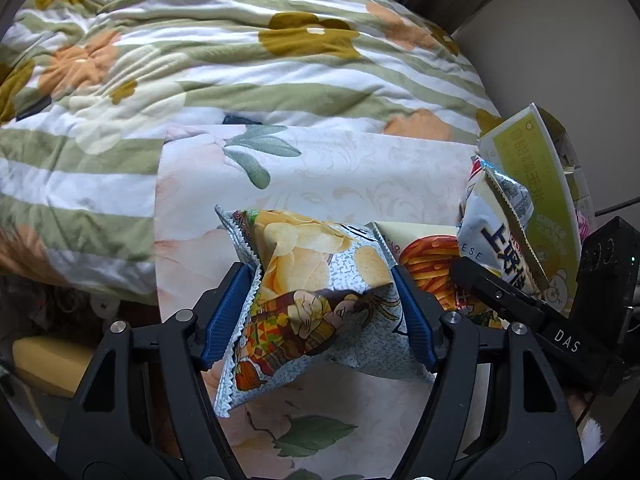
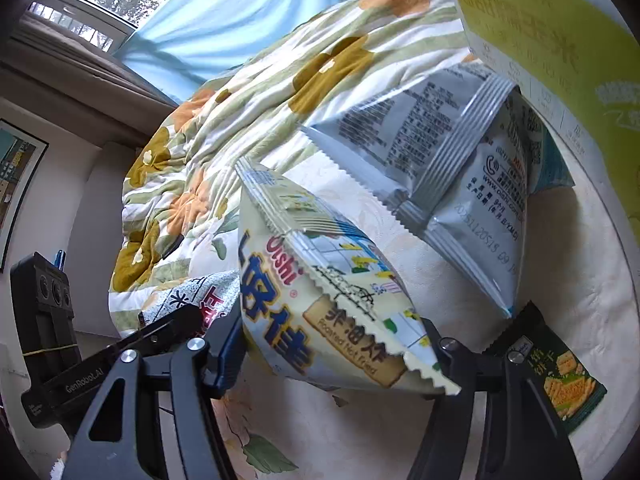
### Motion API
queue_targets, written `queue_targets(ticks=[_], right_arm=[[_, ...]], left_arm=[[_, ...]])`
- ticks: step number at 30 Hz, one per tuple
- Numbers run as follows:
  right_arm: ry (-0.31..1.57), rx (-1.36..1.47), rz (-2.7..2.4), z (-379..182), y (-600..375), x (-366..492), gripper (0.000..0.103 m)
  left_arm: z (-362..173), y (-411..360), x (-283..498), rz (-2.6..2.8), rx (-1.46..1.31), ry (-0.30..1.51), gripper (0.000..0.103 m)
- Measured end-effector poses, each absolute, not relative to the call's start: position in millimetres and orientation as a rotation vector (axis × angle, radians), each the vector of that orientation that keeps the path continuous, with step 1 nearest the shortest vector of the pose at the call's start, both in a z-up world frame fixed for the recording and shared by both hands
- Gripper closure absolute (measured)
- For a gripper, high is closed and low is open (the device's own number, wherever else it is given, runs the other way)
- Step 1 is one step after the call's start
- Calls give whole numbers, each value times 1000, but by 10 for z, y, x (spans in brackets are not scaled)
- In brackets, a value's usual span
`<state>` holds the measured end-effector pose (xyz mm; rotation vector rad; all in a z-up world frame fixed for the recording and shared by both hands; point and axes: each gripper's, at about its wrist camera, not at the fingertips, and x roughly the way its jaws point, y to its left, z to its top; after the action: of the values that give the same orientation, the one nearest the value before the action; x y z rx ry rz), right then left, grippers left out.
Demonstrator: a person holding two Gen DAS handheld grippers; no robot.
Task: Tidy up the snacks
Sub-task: 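Release the potato chip bag into box from left tool while right tool holds Oishi bag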
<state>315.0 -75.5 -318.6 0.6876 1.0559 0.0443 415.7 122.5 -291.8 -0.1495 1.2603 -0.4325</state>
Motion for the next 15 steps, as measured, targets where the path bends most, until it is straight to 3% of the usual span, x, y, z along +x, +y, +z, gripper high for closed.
queue_targets(ticks=[15], right_arm=[[941,582,87,-2400,-810,2863,42]], left_arm=[[-1988,1126,3794,-468,-187,1113,36]])
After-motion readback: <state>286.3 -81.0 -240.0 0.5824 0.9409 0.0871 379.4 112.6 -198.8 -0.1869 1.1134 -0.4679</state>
